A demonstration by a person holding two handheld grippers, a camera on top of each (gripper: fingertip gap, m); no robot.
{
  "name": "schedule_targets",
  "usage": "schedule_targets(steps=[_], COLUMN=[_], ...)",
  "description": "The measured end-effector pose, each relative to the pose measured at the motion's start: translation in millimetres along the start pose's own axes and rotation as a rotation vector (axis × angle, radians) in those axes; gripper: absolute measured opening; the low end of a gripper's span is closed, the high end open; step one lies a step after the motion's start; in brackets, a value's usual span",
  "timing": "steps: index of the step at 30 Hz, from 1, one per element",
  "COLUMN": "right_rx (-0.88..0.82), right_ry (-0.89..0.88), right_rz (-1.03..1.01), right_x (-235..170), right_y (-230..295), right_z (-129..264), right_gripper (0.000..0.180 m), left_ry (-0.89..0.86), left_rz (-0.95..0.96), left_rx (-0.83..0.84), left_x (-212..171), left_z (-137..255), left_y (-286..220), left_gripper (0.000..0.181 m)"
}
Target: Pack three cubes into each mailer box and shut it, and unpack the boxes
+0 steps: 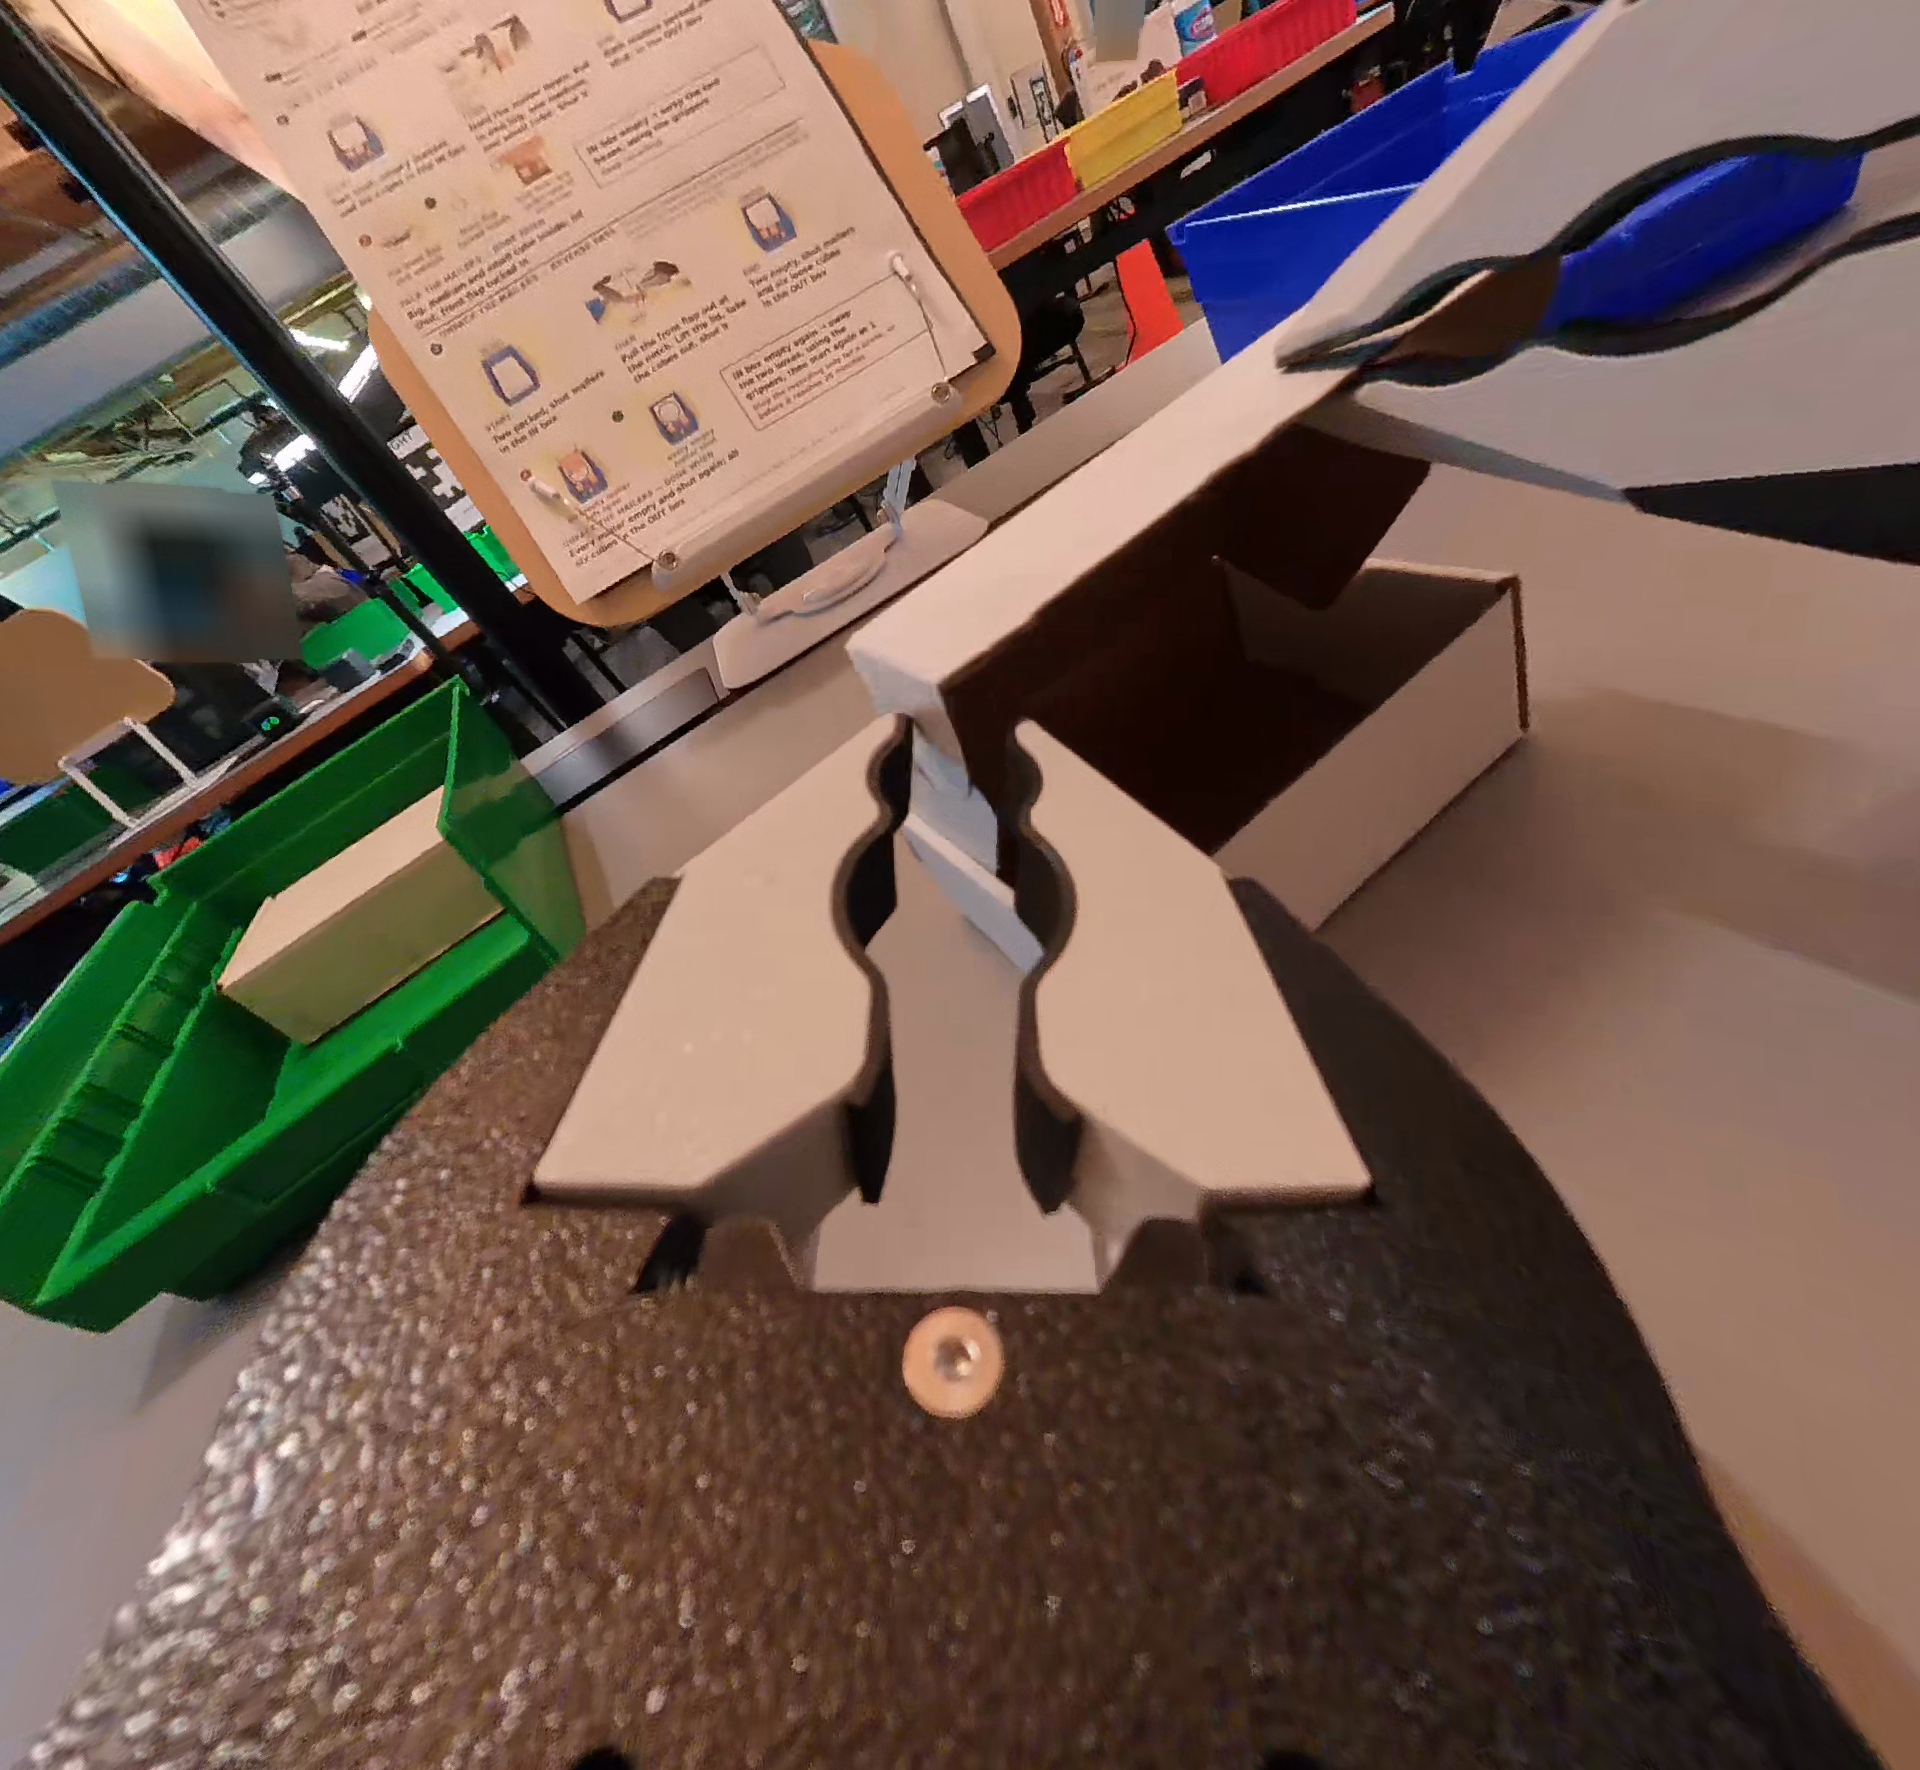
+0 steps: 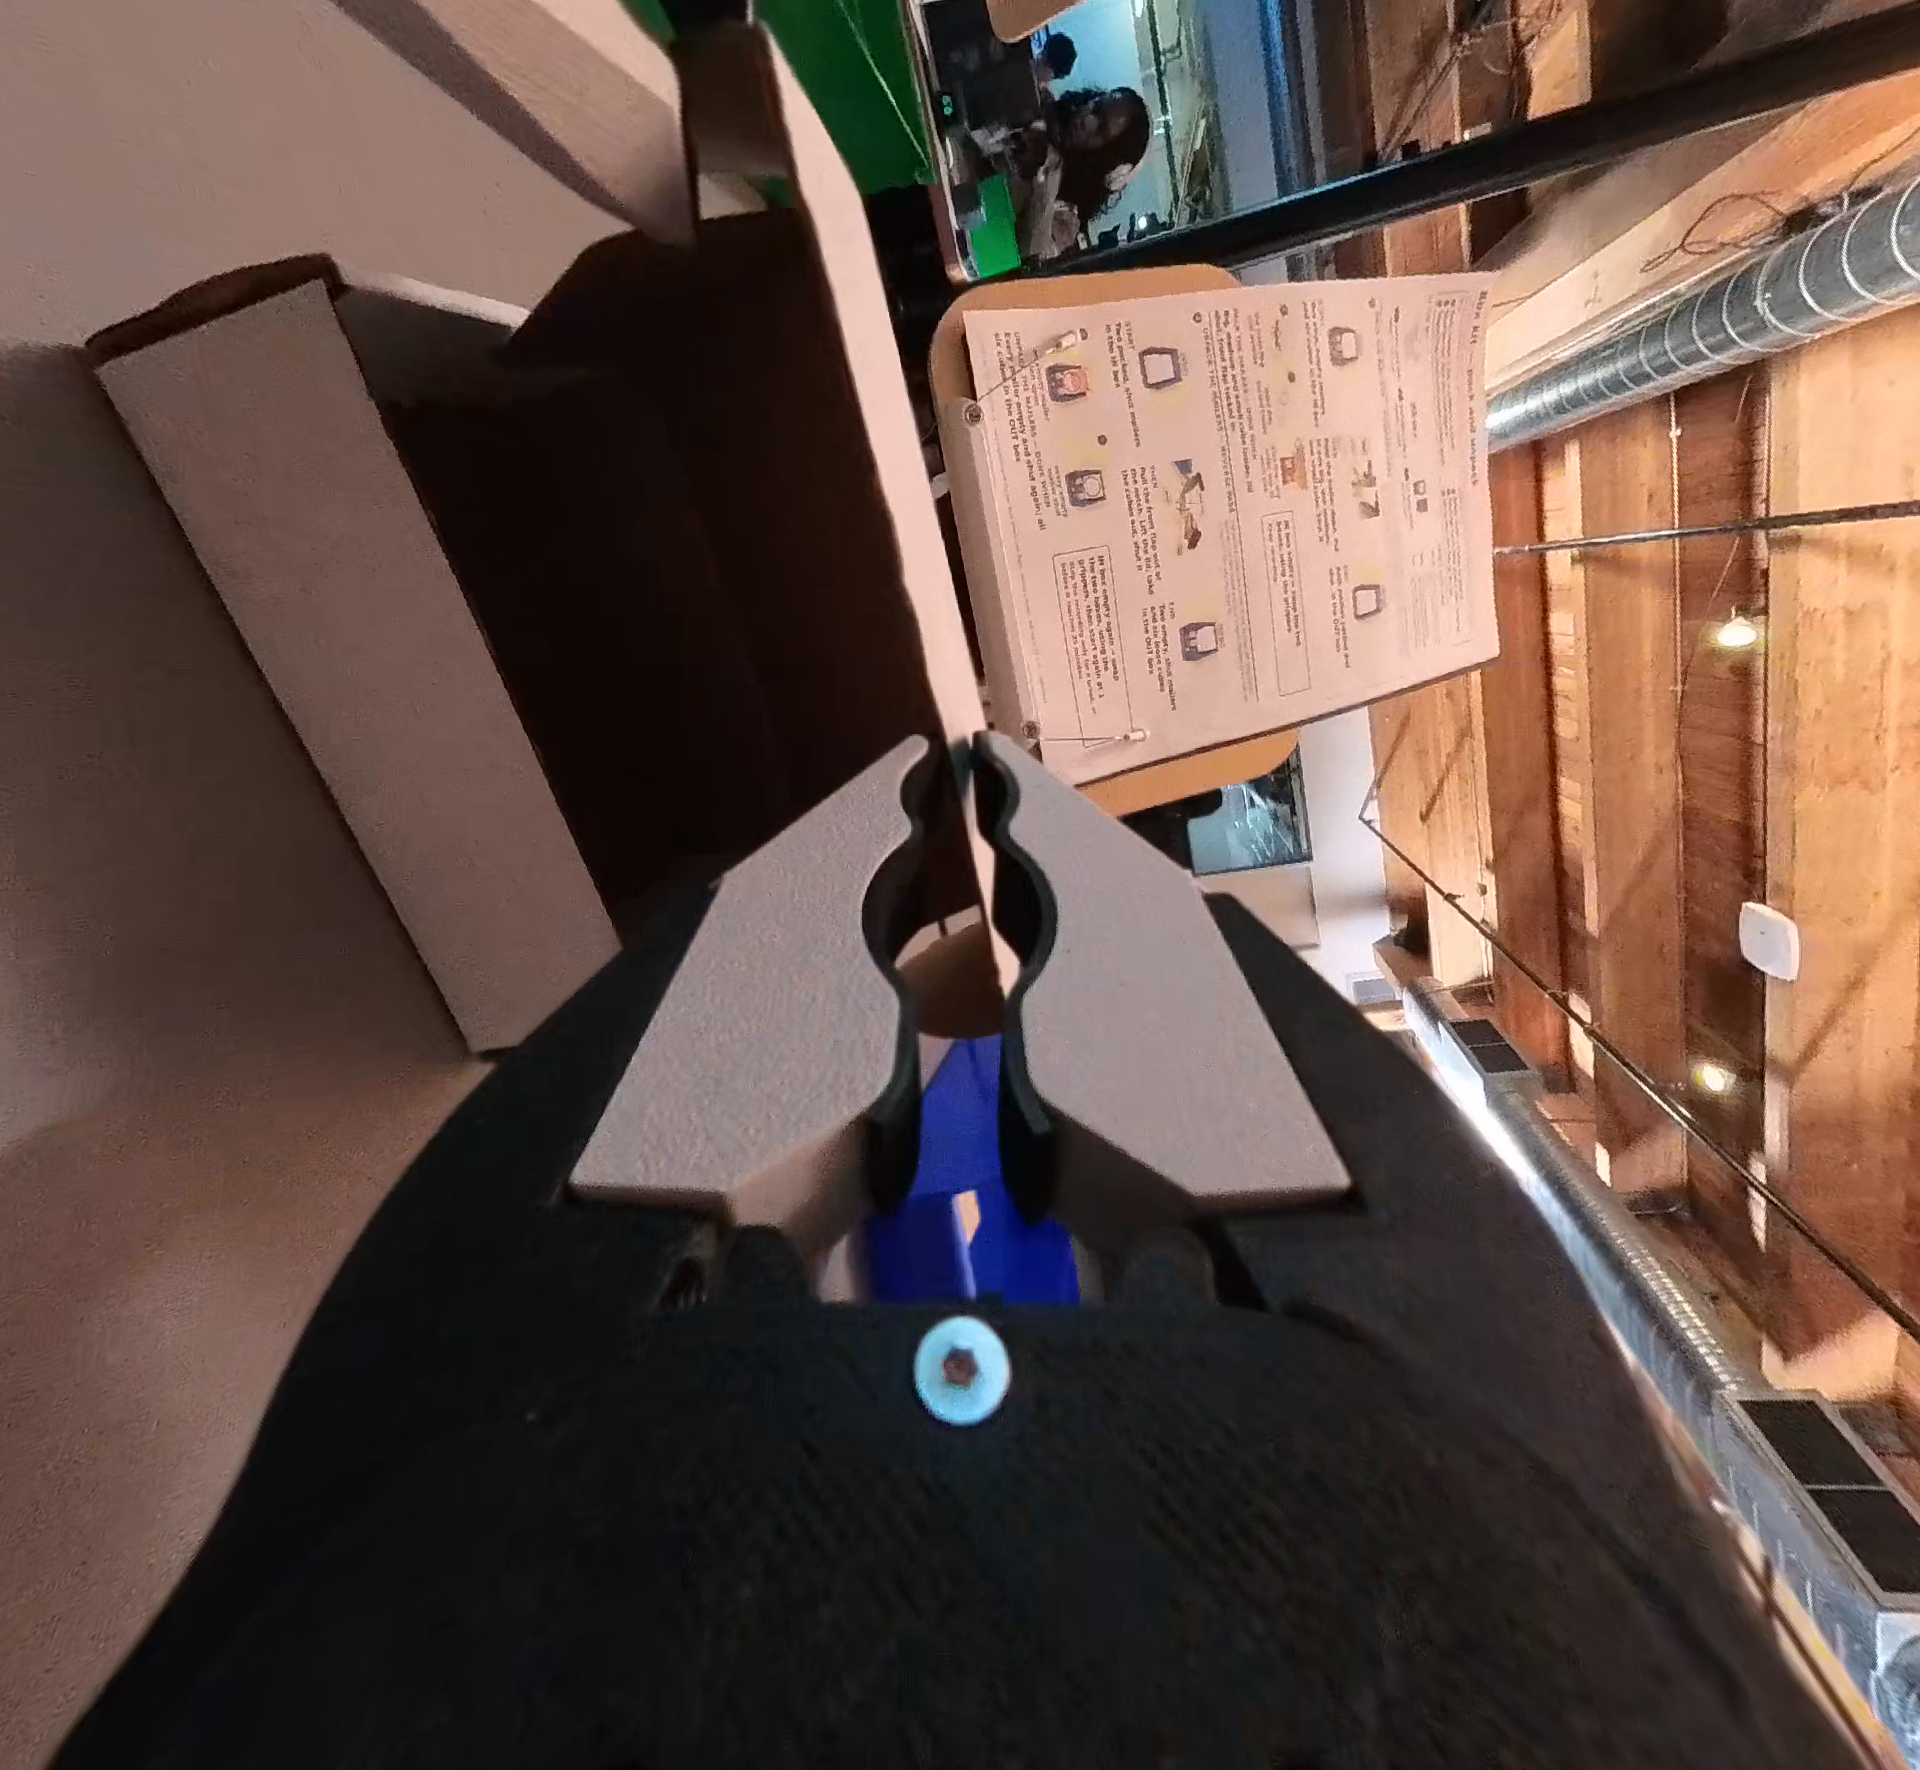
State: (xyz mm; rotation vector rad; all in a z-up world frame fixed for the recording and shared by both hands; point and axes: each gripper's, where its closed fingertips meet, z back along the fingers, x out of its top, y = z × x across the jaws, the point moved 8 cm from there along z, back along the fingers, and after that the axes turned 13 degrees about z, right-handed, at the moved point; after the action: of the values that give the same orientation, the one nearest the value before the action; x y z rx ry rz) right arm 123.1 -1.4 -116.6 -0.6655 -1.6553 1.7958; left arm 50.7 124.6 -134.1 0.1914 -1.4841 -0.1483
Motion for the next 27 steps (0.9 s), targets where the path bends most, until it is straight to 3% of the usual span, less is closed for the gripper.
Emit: schedule_targets(steps=[5, 13, 27], right_rx=[0.169, 0.407, 0.445], right_ry=[-0.011, -0.059, -0.042], right_rz=[-0.05, -0.133, -0.045], right_x=[0.4, 9.4, 9.9], right_y=[3.1, 24.8, 50.6], right_z=[6.0, 9.4, 4.8], right_gripper=[0.001, 0.001, 0.013], left_ry=[0.094, 0.288, 0.471], left_rz=[-0.042, 0.117, 0.298], left_rx=[-0.041, -0.16, -0.344], left_x=[-8.7, -31.6, -55.4], left_z=[6.5, 7.9, -5.3], left_y=[1.2, 12.5, 15.9], left_gripper=[0.005, 0.003, 0.016])
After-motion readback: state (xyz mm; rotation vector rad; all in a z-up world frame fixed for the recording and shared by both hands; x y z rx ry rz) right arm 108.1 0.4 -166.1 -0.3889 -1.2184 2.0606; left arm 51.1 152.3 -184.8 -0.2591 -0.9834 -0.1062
